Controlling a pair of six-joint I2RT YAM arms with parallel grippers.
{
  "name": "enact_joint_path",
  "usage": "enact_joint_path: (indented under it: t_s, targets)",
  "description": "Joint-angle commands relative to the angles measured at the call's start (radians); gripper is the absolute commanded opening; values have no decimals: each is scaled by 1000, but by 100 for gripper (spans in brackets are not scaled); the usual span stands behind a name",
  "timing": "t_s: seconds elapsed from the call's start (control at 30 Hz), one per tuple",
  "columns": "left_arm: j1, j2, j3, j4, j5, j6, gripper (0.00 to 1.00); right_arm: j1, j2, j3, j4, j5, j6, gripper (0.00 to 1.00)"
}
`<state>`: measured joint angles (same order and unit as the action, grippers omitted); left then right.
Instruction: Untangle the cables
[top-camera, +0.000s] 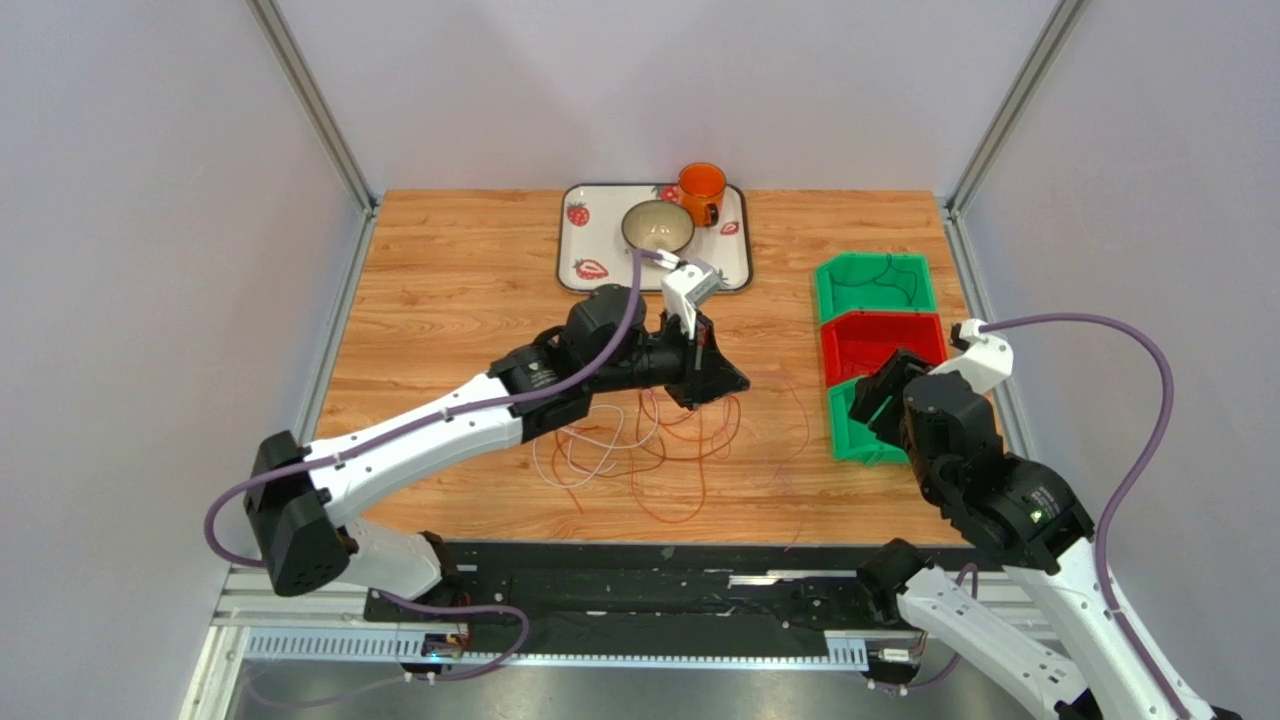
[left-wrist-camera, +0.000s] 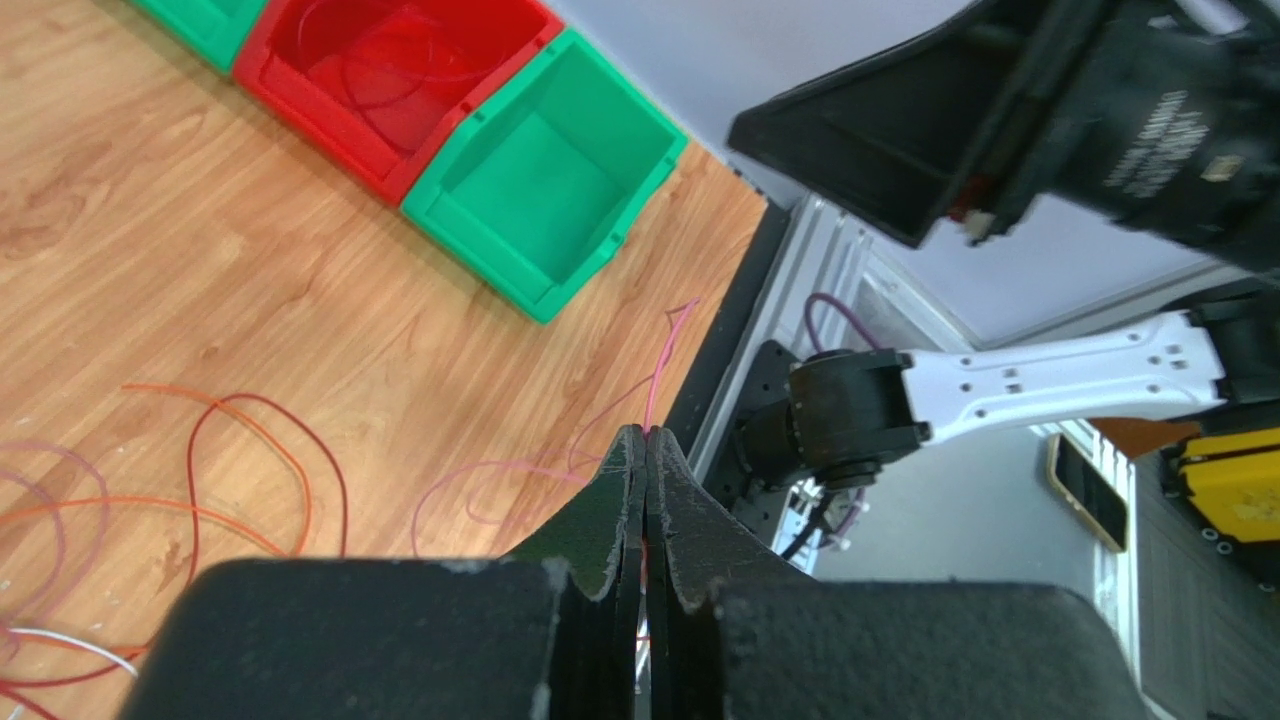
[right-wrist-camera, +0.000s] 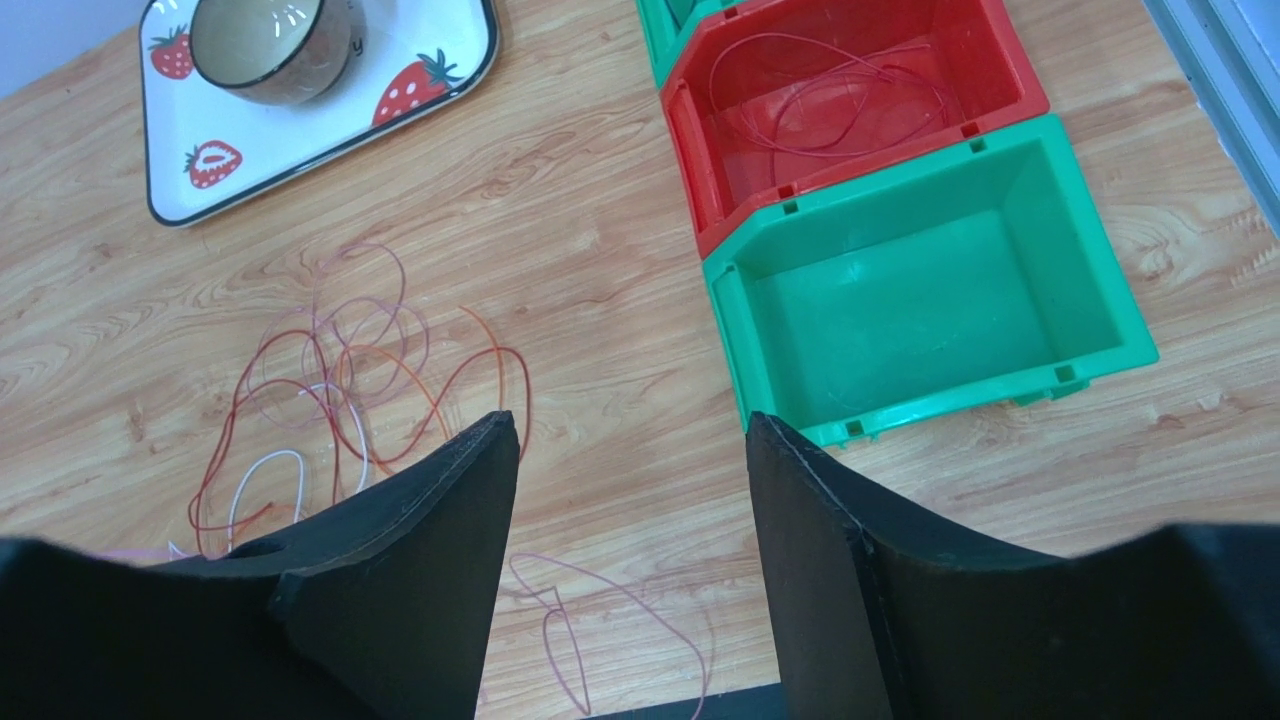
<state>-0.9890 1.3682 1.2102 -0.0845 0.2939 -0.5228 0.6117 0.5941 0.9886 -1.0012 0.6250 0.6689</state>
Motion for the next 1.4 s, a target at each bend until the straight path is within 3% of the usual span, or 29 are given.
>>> enact_joint_path:
  t_s: [0.0, 0.23, 0.4, 0.7, 1.0, 1.37]
  targets:
    - [-7, 112, -66, 181, 59, -14, 0, -3, -10, -24, -25, 5, 23, 62]
    - [-20, 356, -49, 233, 131, -69, 0, -3, 47, -74, -62, -74, 78, 62]
    - [-37, 359, -63, 192, 111, -79, 0, -1, 53, -70, -57, -105, 92, 62]
    - [-56, 420, -103, 95, 94, -146, 0, -1, 165, -177, 9, -321, 173, 65]
    - [-54, 595, -35, -29, 77, -163, 0, -3, 226, -326, 136, -461, 173, 64]
    - [-28, 644, -41, 0, 113, -146, 0, 0, 378, -401, 233, -548, 149, 61]
